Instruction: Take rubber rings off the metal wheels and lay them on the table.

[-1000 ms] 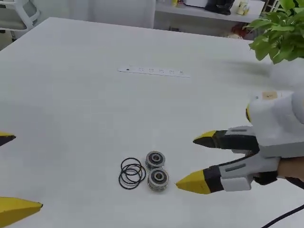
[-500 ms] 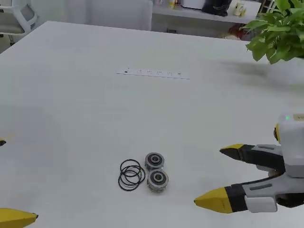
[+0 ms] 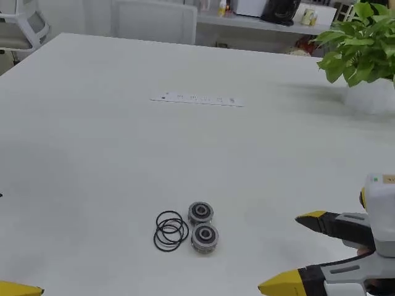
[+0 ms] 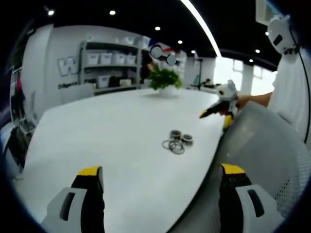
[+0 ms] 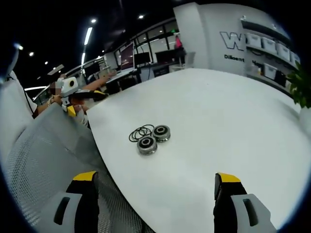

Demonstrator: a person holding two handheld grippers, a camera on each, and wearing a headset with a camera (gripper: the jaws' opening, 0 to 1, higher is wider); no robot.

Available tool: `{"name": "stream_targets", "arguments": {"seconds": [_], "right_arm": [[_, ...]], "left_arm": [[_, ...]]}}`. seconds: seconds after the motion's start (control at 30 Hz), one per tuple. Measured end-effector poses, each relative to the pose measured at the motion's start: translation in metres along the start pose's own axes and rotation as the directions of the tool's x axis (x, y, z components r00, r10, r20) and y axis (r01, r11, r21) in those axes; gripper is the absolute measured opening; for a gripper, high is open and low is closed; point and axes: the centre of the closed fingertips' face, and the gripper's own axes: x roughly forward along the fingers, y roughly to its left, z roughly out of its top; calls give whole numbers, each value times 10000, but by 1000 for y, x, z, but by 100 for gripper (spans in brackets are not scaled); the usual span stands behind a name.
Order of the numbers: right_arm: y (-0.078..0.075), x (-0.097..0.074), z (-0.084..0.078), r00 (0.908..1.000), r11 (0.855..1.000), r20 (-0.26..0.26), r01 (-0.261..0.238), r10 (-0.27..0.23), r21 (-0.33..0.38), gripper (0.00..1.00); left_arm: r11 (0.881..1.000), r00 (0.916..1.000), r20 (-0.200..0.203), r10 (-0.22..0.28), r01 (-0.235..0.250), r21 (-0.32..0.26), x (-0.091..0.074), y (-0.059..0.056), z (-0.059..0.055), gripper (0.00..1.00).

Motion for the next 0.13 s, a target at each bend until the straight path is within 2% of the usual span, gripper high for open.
{"name": "stream_targets", "arguments": {"seconds": [0.13], "right_arm": [[1, -1, 2, 10000, 10000, 74, 11, -11, 67, 99]], "left_arm": [[10000, 10000, -9, -35, 35, 17, 1, -2, 1, 100]]}}
